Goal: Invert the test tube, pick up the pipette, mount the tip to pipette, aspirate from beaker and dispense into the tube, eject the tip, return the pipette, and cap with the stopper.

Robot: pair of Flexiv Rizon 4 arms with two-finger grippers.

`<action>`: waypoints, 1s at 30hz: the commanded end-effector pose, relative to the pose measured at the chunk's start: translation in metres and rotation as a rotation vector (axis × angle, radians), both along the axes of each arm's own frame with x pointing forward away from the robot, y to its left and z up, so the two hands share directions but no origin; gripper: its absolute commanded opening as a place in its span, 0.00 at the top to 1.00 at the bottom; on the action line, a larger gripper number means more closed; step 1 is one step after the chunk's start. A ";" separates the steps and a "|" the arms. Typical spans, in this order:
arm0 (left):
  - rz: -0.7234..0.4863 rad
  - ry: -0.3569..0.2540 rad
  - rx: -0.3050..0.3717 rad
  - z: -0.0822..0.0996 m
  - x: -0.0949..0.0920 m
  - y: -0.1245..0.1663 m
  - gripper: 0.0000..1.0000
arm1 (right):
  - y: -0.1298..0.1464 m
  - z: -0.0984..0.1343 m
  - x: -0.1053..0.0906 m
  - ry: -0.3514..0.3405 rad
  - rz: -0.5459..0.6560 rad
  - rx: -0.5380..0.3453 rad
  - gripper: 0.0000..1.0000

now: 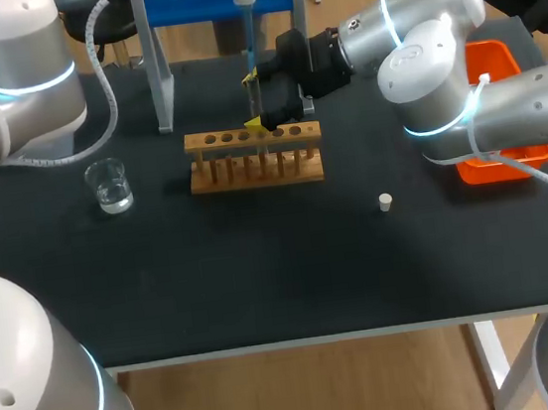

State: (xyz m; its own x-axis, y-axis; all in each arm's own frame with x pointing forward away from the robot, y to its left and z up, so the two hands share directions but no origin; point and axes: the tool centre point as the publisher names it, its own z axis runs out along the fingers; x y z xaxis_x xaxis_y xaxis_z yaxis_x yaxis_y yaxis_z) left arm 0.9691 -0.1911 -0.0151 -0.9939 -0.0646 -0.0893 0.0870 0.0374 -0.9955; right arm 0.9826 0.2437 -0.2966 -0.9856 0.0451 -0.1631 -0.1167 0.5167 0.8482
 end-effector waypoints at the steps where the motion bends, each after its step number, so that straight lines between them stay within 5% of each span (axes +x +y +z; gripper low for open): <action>1: -0.011 -0.004 -0.008 -0.001 0.003 -0.002 1.00 | -0.001 0.001 0.000 0.001 0.001 -0.003 0.00; 30: -0.039 0.006 -0.020 -0.005 -0.011 0.002 1.00 | -0.001 0.001 0.000 0.001 0.001 -0.003 0.00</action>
State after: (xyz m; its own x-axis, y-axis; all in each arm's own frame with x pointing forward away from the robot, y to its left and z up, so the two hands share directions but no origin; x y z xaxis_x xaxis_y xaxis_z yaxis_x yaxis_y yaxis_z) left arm 0.9615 -0.1916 -0.0196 -0.9965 -0.0196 -0.0818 0.0815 0.0155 -0.9966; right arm 0.9826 0.2437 -0.2966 -0.9856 0.0451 -0.1631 -0.1167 0.5167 0.8481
